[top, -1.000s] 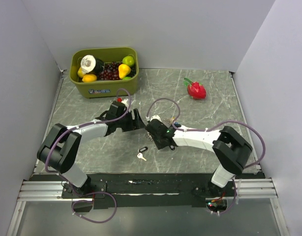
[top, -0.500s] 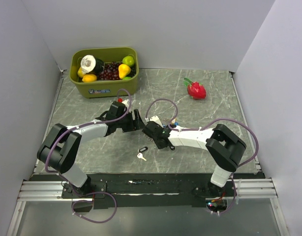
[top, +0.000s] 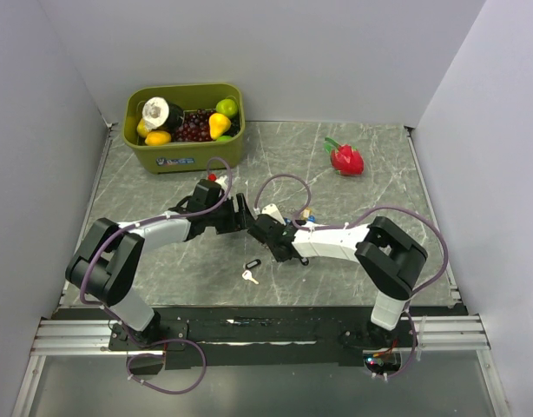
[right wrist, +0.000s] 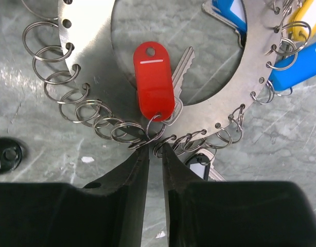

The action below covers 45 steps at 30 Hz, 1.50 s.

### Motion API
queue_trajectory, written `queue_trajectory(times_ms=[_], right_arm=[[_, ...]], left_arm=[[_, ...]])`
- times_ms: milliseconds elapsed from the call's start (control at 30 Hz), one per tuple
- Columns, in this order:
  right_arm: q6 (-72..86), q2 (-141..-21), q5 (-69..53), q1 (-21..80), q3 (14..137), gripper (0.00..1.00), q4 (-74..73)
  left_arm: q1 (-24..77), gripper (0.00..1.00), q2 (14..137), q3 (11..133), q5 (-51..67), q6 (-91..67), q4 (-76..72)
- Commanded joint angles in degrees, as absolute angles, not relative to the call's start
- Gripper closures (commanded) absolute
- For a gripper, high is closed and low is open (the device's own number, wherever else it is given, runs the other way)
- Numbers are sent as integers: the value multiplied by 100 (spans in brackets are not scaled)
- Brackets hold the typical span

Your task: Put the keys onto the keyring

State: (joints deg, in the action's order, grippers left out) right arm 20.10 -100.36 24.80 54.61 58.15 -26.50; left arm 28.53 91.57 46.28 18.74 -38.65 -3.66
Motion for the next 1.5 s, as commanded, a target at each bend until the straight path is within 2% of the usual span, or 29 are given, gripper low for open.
queue_trajectory(times_ms=[0,233,767,1000,1200,1467], right_arm=[[2118,-10230,2654,5449,5976,77,-2593],[1960,-9994,2136,5248,5757,100,-2233],[835,-8280,317,4887,5045,100,-1310],[1037,-8008,-1405,3859,4922,100,-1100],[853,-7910,-1529,3700,4878,100,-1133],[721,-7683,-2171,3586,4702,100,-906]], left_arm=[[2856,22,9158,4597,1942,-3894,-510],[2856,22,9071,4588,1855,-3850,-448],[2830,22,8614,4614,1459,-3419,-132],[2821,21,8236,4509,1327,-3252,-167],[2821,20,7814,4368,1415,-3094,-369],[2821,22,7480,4070,2178,-2936,-957]])
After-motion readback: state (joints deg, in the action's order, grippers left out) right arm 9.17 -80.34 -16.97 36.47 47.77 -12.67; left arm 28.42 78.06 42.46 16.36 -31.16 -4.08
